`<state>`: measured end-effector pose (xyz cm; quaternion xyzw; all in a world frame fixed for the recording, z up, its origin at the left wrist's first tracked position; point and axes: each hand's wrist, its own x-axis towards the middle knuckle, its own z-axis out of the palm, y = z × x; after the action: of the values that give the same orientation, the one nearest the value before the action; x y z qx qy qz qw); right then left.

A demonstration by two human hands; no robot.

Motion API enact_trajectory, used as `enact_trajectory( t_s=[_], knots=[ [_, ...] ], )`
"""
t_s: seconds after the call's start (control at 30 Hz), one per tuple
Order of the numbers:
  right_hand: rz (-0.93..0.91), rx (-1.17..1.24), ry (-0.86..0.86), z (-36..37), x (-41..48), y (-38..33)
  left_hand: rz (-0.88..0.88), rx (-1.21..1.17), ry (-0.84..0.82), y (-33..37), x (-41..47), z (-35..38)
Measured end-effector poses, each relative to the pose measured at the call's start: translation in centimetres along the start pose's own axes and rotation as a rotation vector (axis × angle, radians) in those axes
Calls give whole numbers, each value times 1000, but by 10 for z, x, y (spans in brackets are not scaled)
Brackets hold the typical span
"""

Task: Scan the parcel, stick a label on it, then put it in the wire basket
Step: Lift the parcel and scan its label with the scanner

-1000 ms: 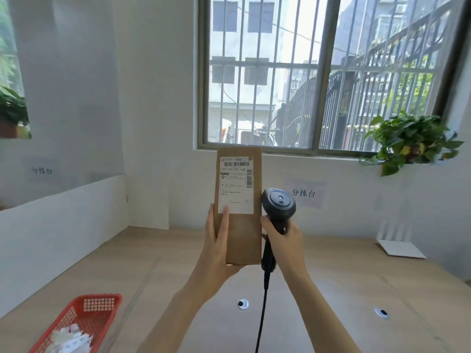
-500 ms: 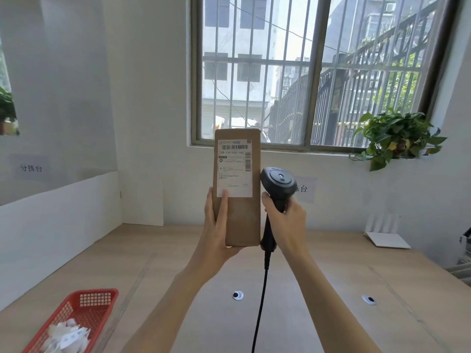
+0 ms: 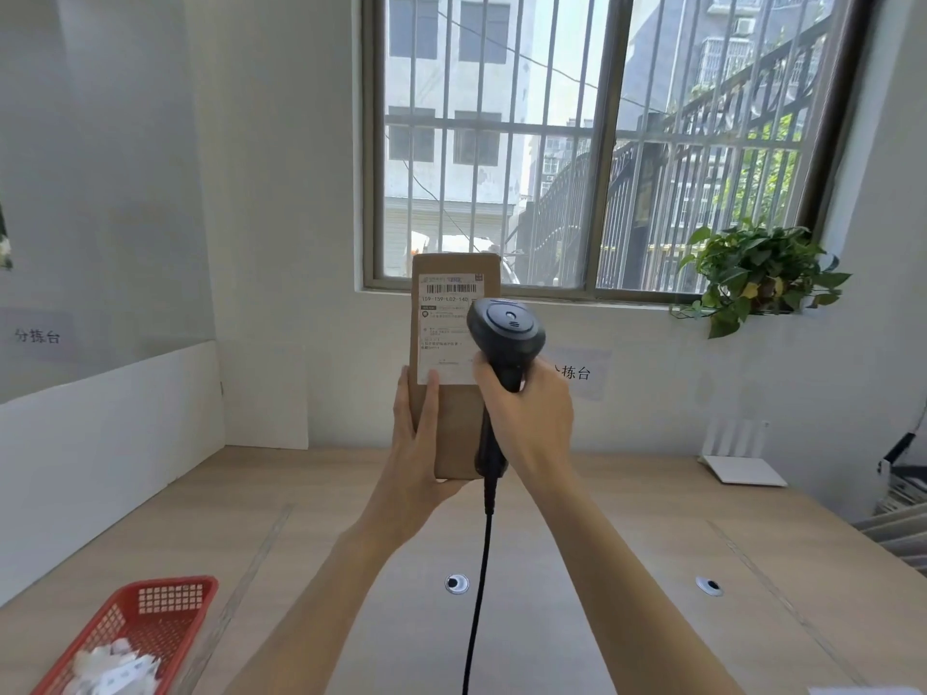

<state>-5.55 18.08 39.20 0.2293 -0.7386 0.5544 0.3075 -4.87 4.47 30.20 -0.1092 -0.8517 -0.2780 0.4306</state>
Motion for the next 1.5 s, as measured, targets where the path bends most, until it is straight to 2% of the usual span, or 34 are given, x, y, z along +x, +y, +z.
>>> enact_trajectory(
  t_s=[0.37,0.73,1.1,1.5],
  knots=[
    [-84,-28,-37,6,-8,-18,-27,24,-8,2,2,8],
    [-14,-73,-90,10,-11,-18,-33,97,0,8,2,6],
    [-49,-84,-109,9,-11,-17,1,143,2,3,2,6],
    [-56,-77,-87,8,-13,-20,-22,79,11,2,-1,5]
  ],
)
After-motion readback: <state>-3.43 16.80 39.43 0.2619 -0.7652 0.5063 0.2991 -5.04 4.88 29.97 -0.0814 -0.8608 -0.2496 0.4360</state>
